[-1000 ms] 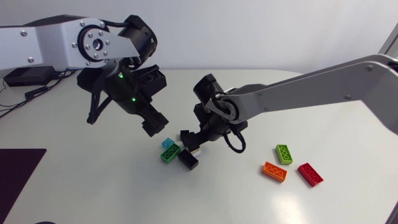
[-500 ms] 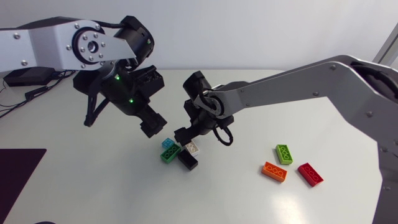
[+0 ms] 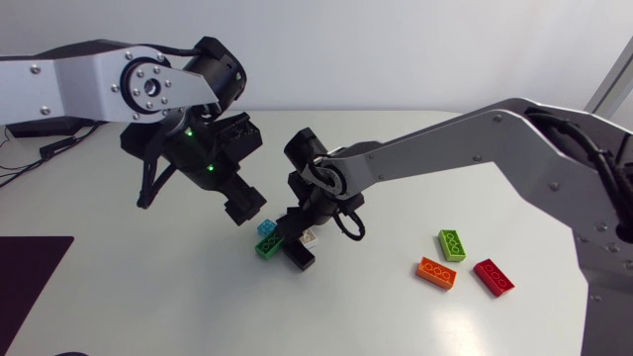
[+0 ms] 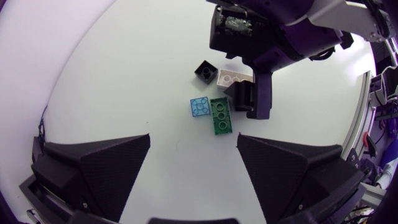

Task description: Sort duplo bricks by size, large to the right and small to the left

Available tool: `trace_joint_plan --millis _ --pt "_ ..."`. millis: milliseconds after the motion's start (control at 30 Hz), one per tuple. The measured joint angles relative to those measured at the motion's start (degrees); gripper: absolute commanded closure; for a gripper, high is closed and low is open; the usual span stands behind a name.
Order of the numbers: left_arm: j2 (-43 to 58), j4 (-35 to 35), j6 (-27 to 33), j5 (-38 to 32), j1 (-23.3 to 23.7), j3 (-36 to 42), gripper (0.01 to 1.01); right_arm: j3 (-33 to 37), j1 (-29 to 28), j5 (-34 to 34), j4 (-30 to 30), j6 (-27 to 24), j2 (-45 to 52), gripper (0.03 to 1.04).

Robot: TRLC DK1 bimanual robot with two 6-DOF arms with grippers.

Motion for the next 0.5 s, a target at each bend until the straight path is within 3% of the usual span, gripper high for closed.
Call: trace_joint_plan --millis 100,200,500 --pt "0.0 0.0 0.0 0.0 -0.2 -0.1 0.054 -0.7 0.0 0.0 1.1 0.0 0.0 0.84" --pt "0.0 0.0 0.0 0.2 -0.3 -0.6 0.054 -2.0 0.0 0.0 1.9 0.2 0.0 1.00" --pt "-0.1 0.9 0.0 0.5 -0.5 -1.6 0.054 -9.2 -4.4 0.0 2.4 0.7 -5.6 1.02"
